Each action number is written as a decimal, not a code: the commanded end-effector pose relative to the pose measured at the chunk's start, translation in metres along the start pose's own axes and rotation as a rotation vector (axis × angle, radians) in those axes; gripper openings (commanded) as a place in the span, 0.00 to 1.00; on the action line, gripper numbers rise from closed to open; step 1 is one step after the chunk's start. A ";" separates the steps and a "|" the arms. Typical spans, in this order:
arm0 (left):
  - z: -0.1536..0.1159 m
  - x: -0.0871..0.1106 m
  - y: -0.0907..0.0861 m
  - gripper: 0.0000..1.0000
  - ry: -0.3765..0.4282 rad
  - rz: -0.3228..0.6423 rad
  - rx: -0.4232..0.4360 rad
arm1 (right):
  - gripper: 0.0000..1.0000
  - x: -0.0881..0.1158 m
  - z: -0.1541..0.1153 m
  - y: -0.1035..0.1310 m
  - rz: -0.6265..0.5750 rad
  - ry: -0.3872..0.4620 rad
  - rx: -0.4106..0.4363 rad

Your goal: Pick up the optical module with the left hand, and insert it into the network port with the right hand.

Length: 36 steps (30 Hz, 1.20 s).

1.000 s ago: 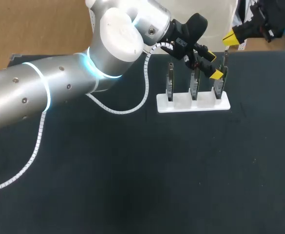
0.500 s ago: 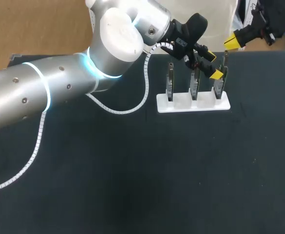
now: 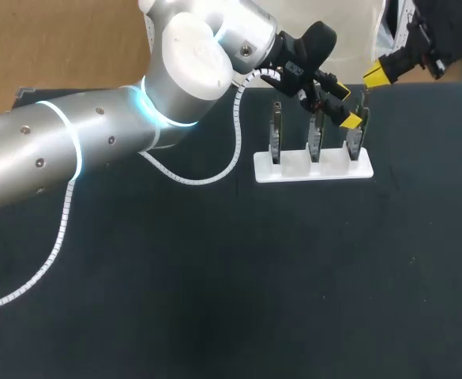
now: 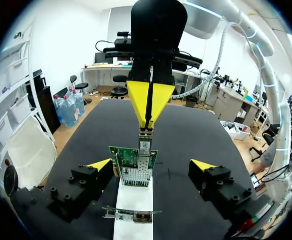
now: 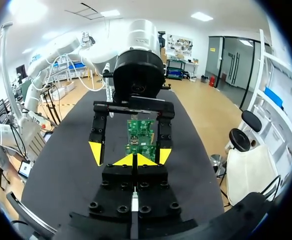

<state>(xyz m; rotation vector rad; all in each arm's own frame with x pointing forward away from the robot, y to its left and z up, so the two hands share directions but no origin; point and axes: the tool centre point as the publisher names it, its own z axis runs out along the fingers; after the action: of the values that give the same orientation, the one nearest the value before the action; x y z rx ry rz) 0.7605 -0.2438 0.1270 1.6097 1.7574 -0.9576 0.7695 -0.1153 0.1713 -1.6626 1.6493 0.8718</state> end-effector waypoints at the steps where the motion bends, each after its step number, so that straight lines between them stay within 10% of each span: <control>1: 0.000 -0.002 0.002 1.00 0.006 -0.002 0.004 | 0.00 0.003 0.002 0.001 0.008 -0.003 0.003; 36: 0.000 -0.002 0.002 1.00 0.006 -0.002 0.004 | 0.00 0.017 0.017 0.009 0.051 0.027 -0.011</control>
<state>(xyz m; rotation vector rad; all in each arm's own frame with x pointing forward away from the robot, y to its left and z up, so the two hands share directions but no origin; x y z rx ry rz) 0.7605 -0.2438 0.1270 1.6097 1.7574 -0.9576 0.7593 -0.1133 0.1488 -1.6528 1.7120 0.8900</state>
